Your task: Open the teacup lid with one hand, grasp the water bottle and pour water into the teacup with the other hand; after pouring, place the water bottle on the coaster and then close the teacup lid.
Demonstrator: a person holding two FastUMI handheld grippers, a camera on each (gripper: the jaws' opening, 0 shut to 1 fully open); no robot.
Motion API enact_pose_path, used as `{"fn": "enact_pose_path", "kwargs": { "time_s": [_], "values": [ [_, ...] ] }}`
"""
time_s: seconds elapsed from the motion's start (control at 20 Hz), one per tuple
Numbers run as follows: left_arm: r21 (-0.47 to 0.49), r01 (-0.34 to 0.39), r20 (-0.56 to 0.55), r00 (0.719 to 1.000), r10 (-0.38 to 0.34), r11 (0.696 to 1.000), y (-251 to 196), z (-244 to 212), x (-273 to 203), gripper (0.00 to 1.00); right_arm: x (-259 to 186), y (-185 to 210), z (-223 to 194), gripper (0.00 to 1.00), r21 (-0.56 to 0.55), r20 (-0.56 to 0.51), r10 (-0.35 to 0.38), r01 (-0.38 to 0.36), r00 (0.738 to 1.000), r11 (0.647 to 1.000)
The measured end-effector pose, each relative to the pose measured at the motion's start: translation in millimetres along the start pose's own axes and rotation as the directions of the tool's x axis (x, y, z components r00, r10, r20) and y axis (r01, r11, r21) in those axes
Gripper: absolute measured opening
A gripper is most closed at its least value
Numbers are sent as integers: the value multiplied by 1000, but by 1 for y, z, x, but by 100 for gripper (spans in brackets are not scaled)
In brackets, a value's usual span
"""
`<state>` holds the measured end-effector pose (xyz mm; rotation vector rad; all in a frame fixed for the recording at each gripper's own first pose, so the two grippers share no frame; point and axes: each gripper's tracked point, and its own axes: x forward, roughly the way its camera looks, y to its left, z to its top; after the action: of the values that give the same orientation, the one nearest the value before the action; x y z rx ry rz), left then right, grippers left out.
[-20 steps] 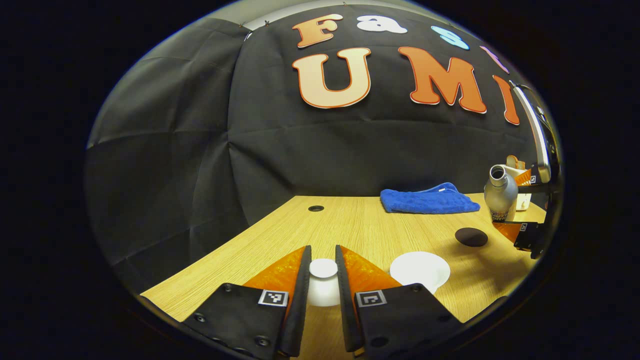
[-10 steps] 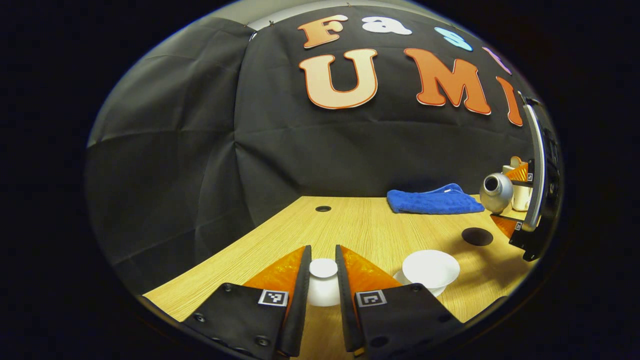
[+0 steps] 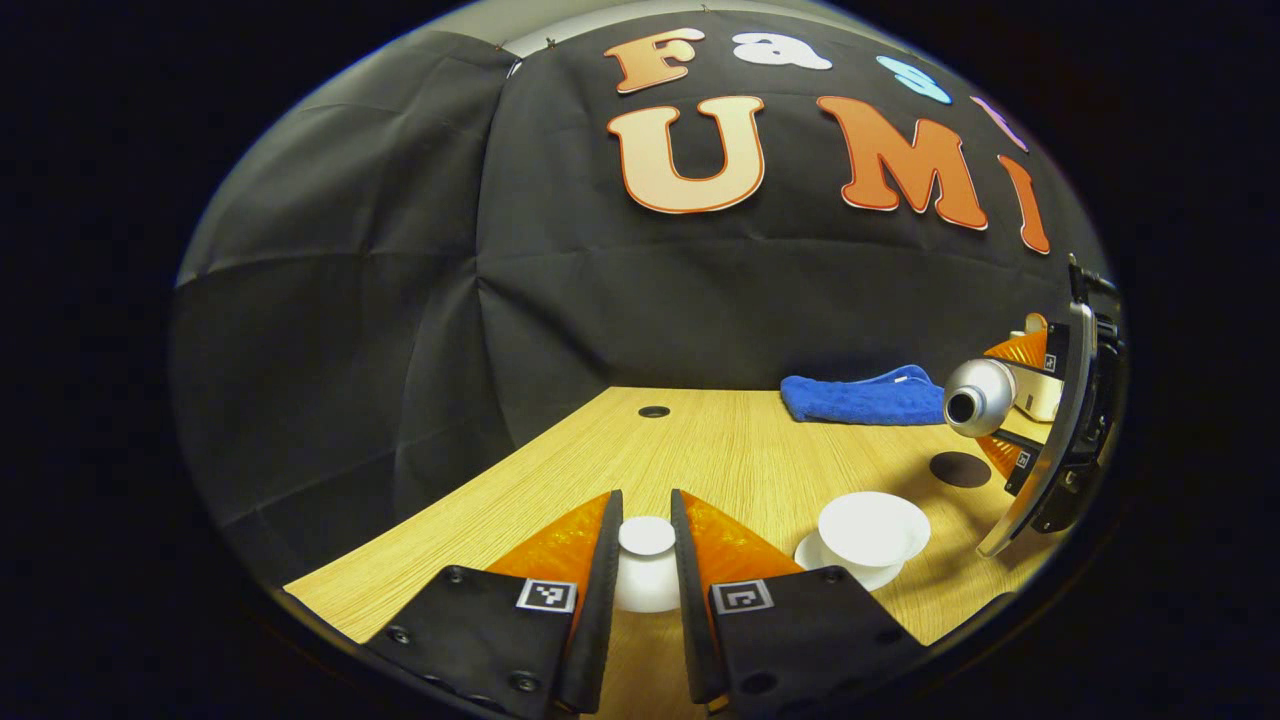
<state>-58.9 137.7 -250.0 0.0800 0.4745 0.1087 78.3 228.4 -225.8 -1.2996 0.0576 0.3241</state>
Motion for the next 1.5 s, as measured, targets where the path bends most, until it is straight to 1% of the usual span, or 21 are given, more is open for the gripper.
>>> {"fn": "enact_pose_path", "kwargs": {
  "time_s": [0.2,0.35,0.45,0.75,0.95,1.1,1.15,1.2,1.3,1.35,1.4,1.45,1.5],
  "values": [
    [-5,-4,1,1000,4,1000,3,-1,-2,36,0,-11,9,77,-75,35,-51,54,998,996],
    [-10,-7,1,1000,7,1000,4,-2,-3,35,4,-24,15,77,-139,56,-100,107,993,984],
    [-12,-8,2,1000,8,1000,5,-2,-3,35,6,-29,18,77,-165,69,-120,130,990,978],
    [-14,-9,3,1000,9,1000,9,-1,-3,35,8,-38,28,77,-216,104,-155,175,982,961],
    [-16,-9,3,1000,9,1000,10,-2,-2,36,10,-47,31,77,-260,119,-183,209,976,943],
    [-21,-9,1,1000,9,1000,10,-3,-1,36,10,-47,31,77,-279,133,-173,204,976,938],
    [-22,-8,-2,1000,8,1000,10,-4,-1,33,12,-50,32,77,-288,137,-179,212,974,934],
    [-21,-7,-2,1000,7,1000,10,-4,-1,35,12,-52,32,77,-296,139,-183,217,973,930],
    [-24,-7,1,1000,7,1000,10,-1,2,36,13,-54,31,77,-298,139,-184,218,973,929],
    [-25,-8,3,1000,8,1000,10,-2,1,38,13,-54,32,77,-301,140,-189,223,972,927],
    [-24,-6,5,1000,6,1000,10,-1,1,33,14,-55,32,77,-305,142,-192,227,971,925],
    [-22,-5,8,1000,5,1000,10,0,2,35,13,-56,32,77,-311,144,-196,232,970,922],
    [-19,-4,11,1000,4,1000,10,2,3,35,16,-61,31,77,-317,146,-199,236,969,919]
  ]
}}
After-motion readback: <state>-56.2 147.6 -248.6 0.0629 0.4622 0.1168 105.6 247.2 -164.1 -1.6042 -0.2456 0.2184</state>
